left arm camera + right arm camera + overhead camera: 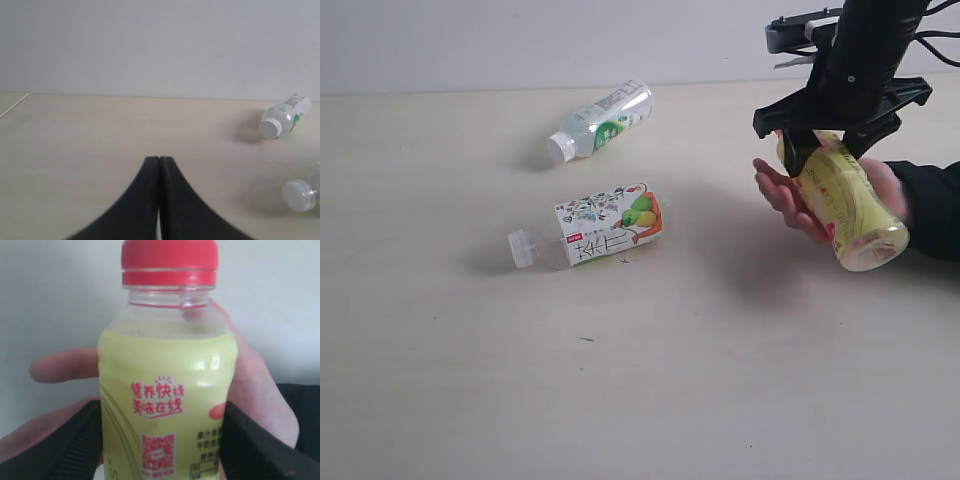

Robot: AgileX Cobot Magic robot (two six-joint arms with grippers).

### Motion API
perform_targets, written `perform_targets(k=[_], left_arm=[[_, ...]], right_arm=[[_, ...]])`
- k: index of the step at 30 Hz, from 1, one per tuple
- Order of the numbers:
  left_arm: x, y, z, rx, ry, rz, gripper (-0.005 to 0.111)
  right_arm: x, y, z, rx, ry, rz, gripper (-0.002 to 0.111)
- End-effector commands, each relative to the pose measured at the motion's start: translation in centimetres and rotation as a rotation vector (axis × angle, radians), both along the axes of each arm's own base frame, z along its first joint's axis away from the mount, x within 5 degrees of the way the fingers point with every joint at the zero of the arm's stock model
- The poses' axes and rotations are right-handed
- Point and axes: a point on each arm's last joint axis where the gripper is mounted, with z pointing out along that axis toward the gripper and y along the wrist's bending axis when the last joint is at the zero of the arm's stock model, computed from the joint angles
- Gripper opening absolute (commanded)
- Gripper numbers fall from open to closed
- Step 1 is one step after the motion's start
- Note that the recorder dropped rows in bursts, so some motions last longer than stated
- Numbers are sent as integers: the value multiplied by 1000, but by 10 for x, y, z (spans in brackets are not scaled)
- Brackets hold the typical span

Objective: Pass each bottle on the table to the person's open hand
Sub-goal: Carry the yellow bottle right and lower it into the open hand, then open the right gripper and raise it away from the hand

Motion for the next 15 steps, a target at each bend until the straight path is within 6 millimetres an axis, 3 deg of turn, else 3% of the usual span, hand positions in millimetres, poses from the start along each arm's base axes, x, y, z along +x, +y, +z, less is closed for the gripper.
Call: perform_targets(k=[1,6,13,15], left_arm=[[0,0,1,6,-12,2,0],[0,0,1,6,-12,2,0],[0,0,1,6,-12,2,0],[0,0,1,6,-12,2,0]], right_arm=[[4,-2,2,3,-30,0,59],[4,-1,2,2,-35,7,77],[6,0,3,7,-55,8,78],[6,-1,22,5,-55,11,78]])
